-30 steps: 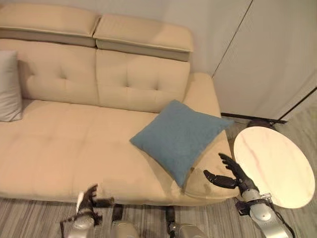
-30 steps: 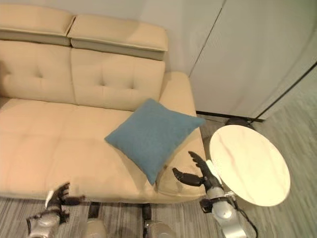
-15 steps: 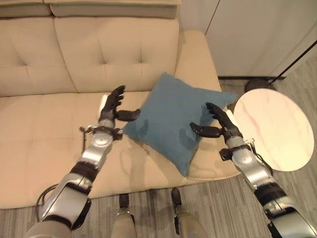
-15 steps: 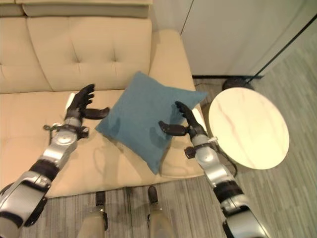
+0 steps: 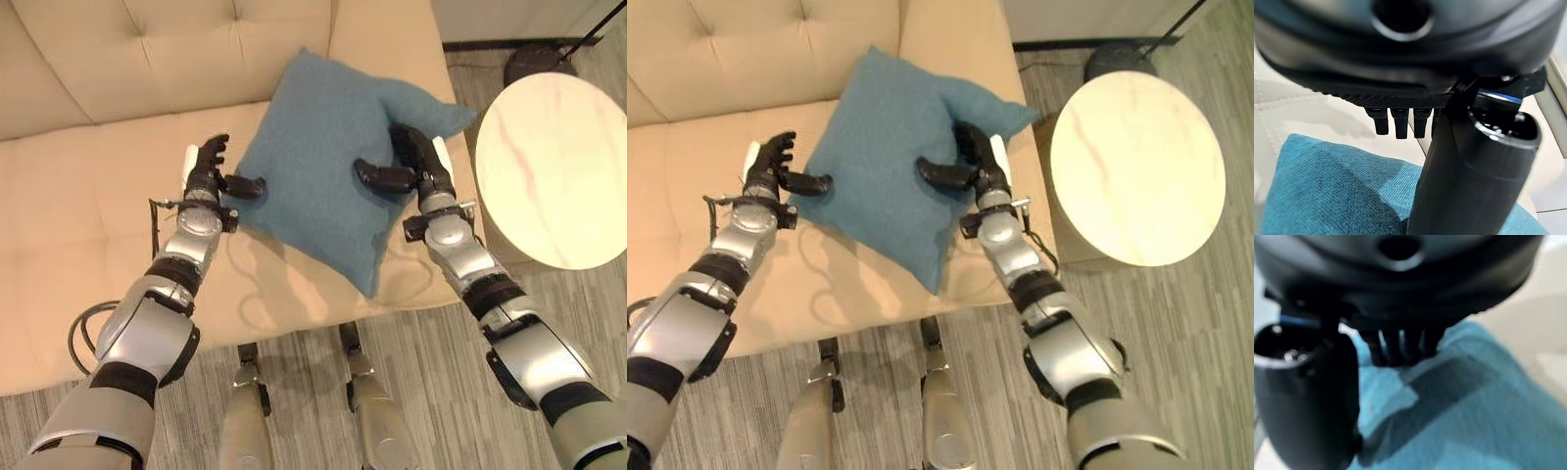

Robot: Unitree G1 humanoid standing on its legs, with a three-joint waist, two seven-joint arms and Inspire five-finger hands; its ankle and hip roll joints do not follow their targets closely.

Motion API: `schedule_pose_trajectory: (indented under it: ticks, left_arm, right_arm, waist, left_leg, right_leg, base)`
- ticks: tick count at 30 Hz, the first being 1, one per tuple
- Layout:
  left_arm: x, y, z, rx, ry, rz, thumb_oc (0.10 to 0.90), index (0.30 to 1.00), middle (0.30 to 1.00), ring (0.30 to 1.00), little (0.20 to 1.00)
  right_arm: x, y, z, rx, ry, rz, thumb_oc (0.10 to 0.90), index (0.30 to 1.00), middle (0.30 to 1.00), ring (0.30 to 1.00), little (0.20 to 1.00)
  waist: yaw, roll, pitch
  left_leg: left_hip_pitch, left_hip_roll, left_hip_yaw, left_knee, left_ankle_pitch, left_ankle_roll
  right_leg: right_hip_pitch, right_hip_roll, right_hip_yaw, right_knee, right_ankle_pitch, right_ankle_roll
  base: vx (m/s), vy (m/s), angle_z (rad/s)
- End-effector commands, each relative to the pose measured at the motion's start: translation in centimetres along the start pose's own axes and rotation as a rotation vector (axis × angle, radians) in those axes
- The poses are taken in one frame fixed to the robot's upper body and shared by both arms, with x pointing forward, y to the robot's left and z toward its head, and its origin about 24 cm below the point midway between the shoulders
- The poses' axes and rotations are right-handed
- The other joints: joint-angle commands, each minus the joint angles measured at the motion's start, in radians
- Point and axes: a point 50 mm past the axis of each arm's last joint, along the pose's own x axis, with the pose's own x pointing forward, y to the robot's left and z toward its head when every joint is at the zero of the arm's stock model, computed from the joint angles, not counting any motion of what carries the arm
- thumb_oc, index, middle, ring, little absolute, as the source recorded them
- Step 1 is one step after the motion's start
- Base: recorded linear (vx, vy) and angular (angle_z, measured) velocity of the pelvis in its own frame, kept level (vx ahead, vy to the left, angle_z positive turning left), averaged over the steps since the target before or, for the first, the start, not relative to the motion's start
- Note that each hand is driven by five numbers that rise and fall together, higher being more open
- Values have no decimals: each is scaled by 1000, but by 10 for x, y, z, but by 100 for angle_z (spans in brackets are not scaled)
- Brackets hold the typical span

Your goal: Pick up all the scattered cushions and arrange them neatly on the sofa.

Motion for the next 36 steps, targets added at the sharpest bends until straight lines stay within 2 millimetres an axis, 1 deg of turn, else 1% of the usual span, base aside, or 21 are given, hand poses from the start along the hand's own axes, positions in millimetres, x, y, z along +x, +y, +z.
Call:
schedule_pose_trajectory:
  ticks: [1,3,4,6,7,8,9,12,15,18,22,24,26,27,28,30,32,33,34,35,36]
  left_arm:
    - [13,33,82,-135,-196,47,800,900,900,900,900]
    - [11,18,77,-181,-183,-27,800,900,900,900,900]
    - [11,18,76,-181,-183,-27,800,900,900,900,900]
    - [8,0,68,-202,-155,-117,800,900,900,900,900]
    - [7,-6,60,-210,-125,-153,778,867,867,867,867]
    - [5,-20,47,-254,-70,-212,419,328,328,328,328]
    - [0,-34,37,-315,-42,-278,400,300,300,300,300]
    - [-12,-61,12,-305,28,-397,400,300,300,300,300]
    - [-18,-73,7,-344,41,-442,400,300,300,300,300]
    - [-20,-73,8,-387,11,-454,400,300,300,300,300]
    - [-22,-62,21,-479,-89,-438,400,300,300,300,300]
    - [-24,-59,26,-495,-130,-438,400,300,300,300,300]
    - [-31,-58,29,-534,-184,-451,400,300,300,300,300]
    - [-34,-59,27,-540,-187,-464,400,300,300,300,300]
    - [-42,-62,24,-594,-201,-480,400,300,300,300,300]
    - [-47,-63,19,-606,-201,-494,400,300,300,300,300]
    - [-61,-68,4,-649,-186,-516,400,300,300,300,300]
    - [-72,-70,-14,-711,-149,-508,400,300,300,300,300]
    - [-73,-69,-15,-711,-149,-507,400,300,300,300,300]
    - [-80,-71,-24,-734,-127,-513,400,300,300,300,300]
    - [-94,-71,-45,-792,-70,-490,400,300,300,300,300]
  right_arm:
    - [-2,40,10,206,29,185,800,900,900,900,900]
    - [-8,50,0,316,84,244,800,900,900,900,900]
    - [-8,50,0,316,84,244,800,900,900,900,900]
    - [-12,60,-3,365,117,320,800,900,900,900,900]
    - [-14,63,-4,369,130,358,670,705,705,705,705]
    - [-17,70,-5,380,149,416,409,314,314,314,314]
    - [-21,76,-10,372,167,464,400,300,300,300,300]
    - [-23,78,-12,376,178,501,400,300,300,300,300]
    - [-25,83,-8,452,156,493,400,300,300,300,300]
    - [-28,80,-3,506,109,469,400,300,300,300,300]
    - [-32,62,0,609,18,369,400,300,300,300,300]
    - [-35,57,1,615,-14,356,400,300,300,300,300]
    - [-43,48,-3,607,-51,331,400,300,300,300,300]
    - [-49,48,-8,594,-48,330,400,300,300,300,300]
    - [-58,44,-15,569,-56,320,400,300,300,300,300]
    - [-64,44,-17,549,-60,329,400,300,300,300,300]
    - [-73,44,-19,508,-73,348,400,300,300,300,300]
    - [-80,52,-23,490,-62,376,400,300,300,300,300]
    - [-80,52,-23,490,-62,376,400,300,300,300,300]
    - [-84,54,-25,477,-55,394,400,300,300,300,300]
    - [-94,59,-31,481,-37,421,400,300,300,300,300]
  waist:
    - [43,8,35]
    - [49,6,41]
    - [49,6,40]
    - [53,2,47]
    - [55,-1,49]
    - [57,-5,52]
    - [60,-8,53]
    - [65,-22,53]
    - [67,-33,50]
    - [69,-39,49]
    - [72,-37,35]
    - [73,-37,30]
    - [73,-37,14]
    - [73,-35,5]
    - [70,-30,-8]
    - [68,-27,-23]
    - [66,-17,-40]
    - [79,-4,-52]
    - [79,-4,-54]
    - [83,3,-63]
    - [85,9,-94]
  left_leg:
    - [-65,9,-67,0,-47,-9]
    - [-69,10,-72,-3,-44,-12]
    - [-69,10,-73,-3,-44,-12]
    - [-77,10,-80,-2,-43,-13]
    - [-80,10,-82,-1,-41,-14]
    - [-84,12,-83,-1,-40,-15]
    - [-85,13,-88,-1,-40,-16]
    - [-82,16,-99,-5,-38,-16]
    - [-77,21,-108,-8,-39,-16]
    - [-67,21,-112,-5,-50,-12]
    - [-48,12,-119,13,-79,-4]
    - [-43,7,-120,25,-90,-2]
    - [-28,-6,-124,50,-119,5]
    - [-22,-11,-124,63,-127,10]
    - [-2,-23,-120,94,-155,20]
    - [14,-30,-116,90,-159,26]
    - [55,-45,-101,107,-182,43]
    - [119,-34,-71,94,-196,54]
    - [118,-34,-70,90,-191,54]
    - [144,-32,-57,81,-191,62]
    - [196,-50,-46,58,-192,79]
  right_leg:
    - [-26,-49,7,110,-144,57]
    - [-29,-48,2,106,-139,58]
    - [-29,-48,2,106,-139,58]
    - [-30,-46,3,100,-134,61]
    - [-33,-45,5,98,-133,61]
    - [-34,-44,3,96,-132,60]
    - [-34,-41,3,96,-133,59]
    - [-30,-33,6,93,-134,57]
    - [-27,-25,6,96,-139,54]
    - [-19,-21,10,99,-146,53]
    - [2,-22,10,103,-152,56]
    - [11,-24,11,105,-154,57]
    - [33,-31,11,112,-161,59]
    - [42,-37,10,115,-161,60]
    - [68,-48,9,135,-170,63]
    - [76,-53,9,140,-167,66]
    - [92,-61,11,177,-153,73]
    - [98,-58,-27,233,-154,67]
    - [96,-58,-26,230,-150,67]
    - [100,-56,-66,260,-157,58]
    - [129,8,-92,295,-197,47]
  base:
    - [33,-6,0]
    - [24,-7,0]
    - [24,-25,3]
    - [0,0,0]
    - [0,0,0]
    - [0,0,0]
    - [0,0,0]
    - [9,-12,0]
    - [0,0,0]
    - [0,0,0]
    - [2,46,0]
    - [12,56,1]
    - [40,91,-1]
    - [82,168,-3]
    - [92,184,-2]
    - [49,150,-4]
    - [62,226,0]
    - [48,238,-4]
    - [10,241,-26]
    - [58,169,-47]
    - [62,169,-44]
